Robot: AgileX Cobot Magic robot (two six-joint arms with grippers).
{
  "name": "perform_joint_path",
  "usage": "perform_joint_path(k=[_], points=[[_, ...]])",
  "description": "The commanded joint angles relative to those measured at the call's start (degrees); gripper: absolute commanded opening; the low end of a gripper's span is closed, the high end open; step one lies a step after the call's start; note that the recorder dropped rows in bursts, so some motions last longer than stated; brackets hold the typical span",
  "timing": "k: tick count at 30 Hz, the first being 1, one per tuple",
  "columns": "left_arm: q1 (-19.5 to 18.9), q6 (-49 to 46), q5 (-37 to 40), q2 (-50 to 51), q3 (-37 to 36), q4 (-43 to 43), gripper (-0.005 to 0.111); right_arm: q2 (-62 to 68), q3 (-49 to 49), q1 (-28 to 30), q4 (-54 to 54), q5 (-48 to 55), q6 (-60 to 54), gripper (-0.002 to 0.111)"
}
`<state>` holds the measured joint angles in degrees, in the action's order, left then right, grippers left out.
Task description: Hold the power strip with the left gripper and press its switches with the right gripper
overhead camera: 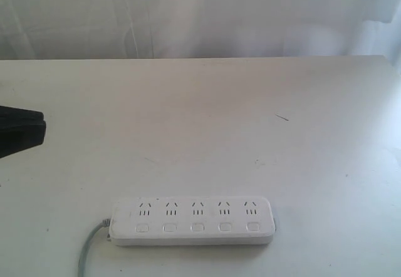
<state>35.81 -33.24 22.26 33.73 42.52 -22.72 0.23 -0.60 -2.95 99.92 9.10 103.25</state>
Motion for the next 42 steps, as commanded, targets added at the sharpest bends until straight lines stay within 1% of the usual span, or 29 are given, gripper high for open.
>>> perform_joint_path(k=[1, 7, 11, 14, 18, 23, 28, 34, 36, 37, 40, 42], points=[[0.25, -0.27, 1.52, -0.37, -0.07, -0.83, 0.000, -0.23, 0.60, 0.23, 0.03, -1.36, -0.67, 0.000], [0.25, -1.40, 2.33, -0.37, -1.39, -0.83, 0.000, -0.23, 0.60, 0.23, 0.03, -4.21, -0.67, 0.000], [0.25, -1.40, 2.88, -0.37, -2.62, -0.83, 0.000, -0.23, 0.60, 0.23, 0.03, -12.63, -0.67, 0.000], [0.25, -1.40, 2.60, -0.37, -4.16, -0.72, 0.000, -0.23, 0.60, 0.23, 0.03, -16.57, -0.20, 0.000], [0.25, -1.19, 0.98, -0.37, -7.17, -1.25, 0.000, -0.23, 0.60, 0.23, 0.03, -15.95, -0.05, 0.000], [0.25, -1.19, -3.85, -0.37, -11.81, -3.63, 0.000, -0.23, 0.60, 0.23, 0.03, -10.59, -0.05, 0.000], [0.25, -1.19, -9.38, -0.37, -13.64, -7.00, 0.000, -0.23, 0.60, 0.23, 0.03, -5.69, -0.05, 0.000], [0.25, -1.19, -18.12, -0.37, -16.41, -7.22, 0.000, -0.23, 0.60, 0.23, 0.03, -5.56, -0.05, 0.000], [0.25, -1.05, -21.28, -0.37, -17.22, -8.08, 0.000, -0.23, 0.60, 0.23, 0.03, -5.56, -0.05, 0.000], [0.25, -1.05, -23.69, -0.37, -17.76, -10.10, 0.000, -0.23, 0.60, 0.23, 0.03, -5.56, -0.05, 0.000], [0.25, -1.05, -25.18, -0.37, -19.06, -12.98, 0.000, -0.23, 0.60, 0.23, 0.03, -5.56, -0.05, 0.000], [0.25, -0.35, -25.66, -0.37, -20.42, -13.25, 0.000, -0.23, 0.60, 0.23, 0.03, -5.56, -0.05, 0.000]])
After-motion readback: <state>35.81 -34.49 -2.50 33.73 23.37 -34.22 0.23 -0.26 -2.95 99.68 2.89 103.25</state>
